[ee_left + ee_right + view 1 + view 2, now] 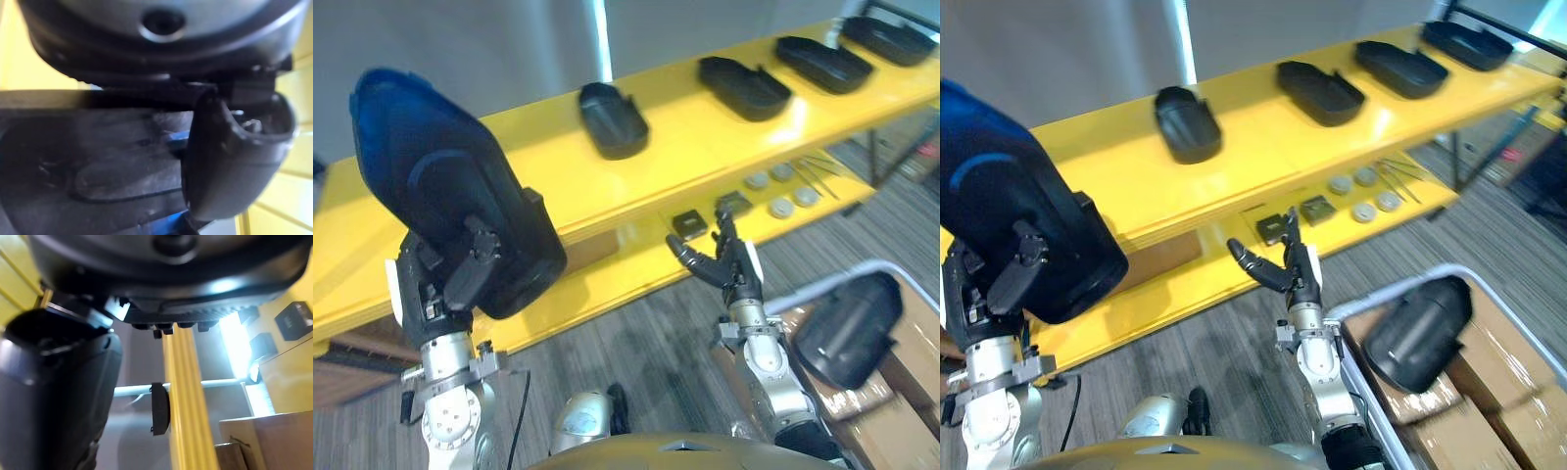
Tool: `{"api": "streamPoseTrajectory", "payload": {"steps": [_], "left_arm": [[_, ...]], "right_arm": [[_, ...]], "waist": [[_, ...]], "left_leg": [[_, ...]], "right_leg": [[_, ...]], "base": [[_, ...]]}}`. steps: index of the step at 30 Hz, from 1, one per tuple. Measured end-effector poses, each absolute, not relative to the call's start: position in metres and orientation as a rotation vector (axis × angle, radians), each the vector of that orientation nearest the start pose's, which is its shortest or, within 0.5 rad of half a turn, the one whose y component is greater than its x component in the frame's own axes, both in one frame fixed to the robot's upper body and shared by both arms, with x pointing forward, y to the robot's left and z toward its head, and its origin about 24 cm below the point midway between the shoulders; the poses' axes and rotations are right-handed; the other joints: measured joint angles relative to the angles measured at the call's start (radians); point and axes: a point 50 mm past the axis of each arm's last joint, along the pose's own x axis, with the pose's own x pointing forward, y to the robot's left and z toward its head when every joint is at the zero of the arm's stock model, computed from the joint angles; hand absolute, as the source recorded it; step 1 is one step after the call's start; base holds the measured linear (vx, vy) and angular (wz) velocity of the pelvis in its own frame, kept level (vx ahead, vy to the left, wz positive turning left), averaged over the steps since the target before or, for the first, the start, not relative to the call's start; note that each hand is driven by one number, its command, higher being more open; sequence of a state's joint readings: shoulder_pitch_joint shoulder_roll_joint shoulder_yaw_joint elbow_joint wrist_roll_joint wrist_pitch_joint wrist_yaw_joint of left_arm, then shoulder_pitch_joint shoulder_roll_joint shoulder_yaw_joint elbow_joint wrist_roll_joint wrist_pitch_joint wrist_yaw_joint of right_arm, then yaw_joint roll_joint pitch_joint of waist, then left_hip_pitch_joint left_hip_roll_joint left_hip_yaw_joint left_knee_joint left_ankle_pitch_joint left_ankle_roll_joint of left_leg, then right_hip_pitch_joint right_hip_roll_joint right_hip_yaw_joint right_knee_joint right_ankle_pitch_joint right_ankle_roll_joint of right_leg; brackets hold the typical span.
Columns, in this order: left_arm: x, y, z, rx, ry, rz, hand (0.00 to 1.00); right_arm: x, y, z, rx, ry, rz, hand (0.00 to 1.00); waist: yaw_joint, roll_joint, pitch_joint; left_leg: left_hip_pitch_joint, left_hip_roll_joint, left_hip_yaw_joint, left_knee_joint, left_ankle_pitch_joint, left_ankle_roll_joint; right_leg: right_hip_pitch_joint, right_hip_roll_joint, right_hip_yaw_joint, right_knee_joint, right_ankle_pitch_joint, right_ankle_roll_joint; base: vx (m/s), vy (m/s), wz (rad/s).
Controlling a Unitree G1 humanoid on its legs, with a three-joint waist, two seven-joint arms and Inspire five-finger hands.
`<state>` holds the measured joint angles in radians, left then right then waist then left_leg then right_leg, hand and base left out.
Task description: Walk over and take three plastic housings, then place them on the shelf
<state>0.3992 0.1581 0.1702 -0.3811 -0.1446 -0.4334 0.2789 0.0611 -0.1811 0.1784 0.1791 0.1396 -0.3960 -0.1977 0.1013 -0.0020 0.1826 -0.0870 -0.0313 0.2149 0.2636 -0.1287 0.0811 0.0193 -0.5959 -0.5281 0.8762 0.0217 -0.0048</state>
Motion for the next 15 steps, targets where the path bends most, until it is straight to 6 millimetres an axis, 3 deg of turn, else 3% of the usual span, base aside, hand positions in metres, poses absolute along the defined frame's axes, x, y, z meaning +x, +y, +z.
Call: {"api": "streamPoseTrajectory", "payload": {"steps": [1, 2, 3, 4, 5, 6, 8, 9, 11, 12, 15], "left_arm": [[0.161, 0.238, 0.106, 0.069, -0.494, 0.474, 0.00], [0.162, 0.240, 0.108, 0.067, -0.506, 0.489, 0.00], [0.162, 0.245, 0.111, 0.071, -0.527, 0.528, 0.00], [0.162, 0.247, 0.112, 0.073, -0.532, 0.543, 0.00], [0.162, 0.249, 0.114, 0.076, -0.541, 0.555, 0.00], [0.165, 0.249, 0.117, 0.070, -0.560, 0.553, 0.00], [0.167, 0.246, 0.118, 0.063, -0.563, 0.536, 0.00], [0.168, 0.244, 0.117, 0.060, -0.560, 0.526, 0.00], [0.170, 0.240, 0.116, 0.060, -0.551, 0.488, 0.00], [0.171, 0.238, 0.114, 0.052, -0.542, 0.480, 0.00], [0.174, 0.232, 0.114, 0.057, -0.539, 0.408, 0.00]], "right_arm": [[0.233, -0.164, 0.026, -0.027, -0.161, -0.071, 1.00], [0.233, -0.165, 0.029, -0.028, -0.175, -0.076, 1.00], [0.237, -0.169, 0.040, -0.025, -0.229, -0.090, 1.00], [0.239, -0.171, 0.047, -0.024, -0.259, -0.098, 1.00], [0.245, -0.176, 0.062, -0.026, -0.330, -0.113, 1.00], [0.250, -0.184, 0.080, -0.037, -0.412, -0.135, 1.00], [0.254, -0.191, 0.098, -0.048, -0.499, -0.164, 1.00], [0.254, -0.192, 0.103, -0.043, -0.522, -0.174, 1.00], [0.252, -0.190, 0.111, -0.029, -0.572, -0.173, 1.00], [0.252, -0.190, 0.112, -0.031, -0.577, -0.170, 1.00], [0.251, -0.194, 0.113, -0.033, -0.579, -0.186, 1.00]], "waist": [[-0.002, 0.000, 0.003], [-0.004, 0.002, 0.004], [-0.003, 0.001, 0.003], [-0.003, 0.002, 0.003], [-0.005, 0.002, -0.001], [-0.014, 0.003, 0.000], [-0.025, 0.000, -0.002], [-0.025, -0.005, -0.005], [-0.025, -0.046, -0.021], [-0.020, -0.039, -0.022], [-0.024, -0.010, -0.026]], "left_leg": [[0.027, 0.002, -0.049, -0.034, 0.008, 0.011], [0.044, 0.003, -0.067, -0.051, 0.012, 0.011], [0.085, 0.003, -0.092, -0.080, 0.015, 0.006], [0.095, 0.005, -0.100, -0.084, 0.020, -0.004], [0.097, 0.010, -0.119, -0.082, 0.015, -0.009], [0.091, 0.013, -0.154, -0.079, 0.012, -0.015], [0.101, 0.017, -0.184, -0.079, 0.002, -0.034], [0.107, 0.017, -0.188, -0.078, -0.005, -0.045], [0.133, 0.001, -0.196, -0.070, -0.040, -0.094], [0.142, 0.011, -0.197, -0.065, -0.052, -0.106], [0.153, 0.065, -0.189, -0.051, -0.081, -0.138]], "right_leg": [[-0.067, 0.067, 0.073, 0.075, -0.093, 0.005], [-0.085, 0.095, 0.076, 0.080, -0.122, 0.002], [-0.127, 0.151, 0.069, 0.003, -0.180, 0.006], [-0.142, 0.179, 0.073, -0.057, -0.197, 0.012], [-0.176, 0.245, 0.108, -0.203, -0.200, 0.026], [-0.206, 0.297, 0.154, -0.330, -0.188, 0.046], [-0.219, 0.344, 0.214, -0.455, -0.145, 0.099], [-0.219, 0.358, 0.225, -0.489, -0.123, 0.108], [-0.187, 0.371, 0.217, -0.599, 0.045, 0.049], [-0.164, 0.375, 0.208, -0.619, 0.036, 0.046], [-0.065, 0.448, 0.186, -0.772, 0.038, 0.046]], "base": [[0.21, 0.062, 1.25], [0.24, 0.090, 0.99], [0.27, 0.080, 0.63], [0.31, 0.060, 0.66], [0.31, -0.003, 0.69], [0.25, -0.036, 0.78], [0.24, -0.074, 0.72], [0.27, -0.123, 0.59], [0.28, -0.191, 0.38], [0.28, -0.200, 0.11], [0.23, -0.156, 0.01]]}}
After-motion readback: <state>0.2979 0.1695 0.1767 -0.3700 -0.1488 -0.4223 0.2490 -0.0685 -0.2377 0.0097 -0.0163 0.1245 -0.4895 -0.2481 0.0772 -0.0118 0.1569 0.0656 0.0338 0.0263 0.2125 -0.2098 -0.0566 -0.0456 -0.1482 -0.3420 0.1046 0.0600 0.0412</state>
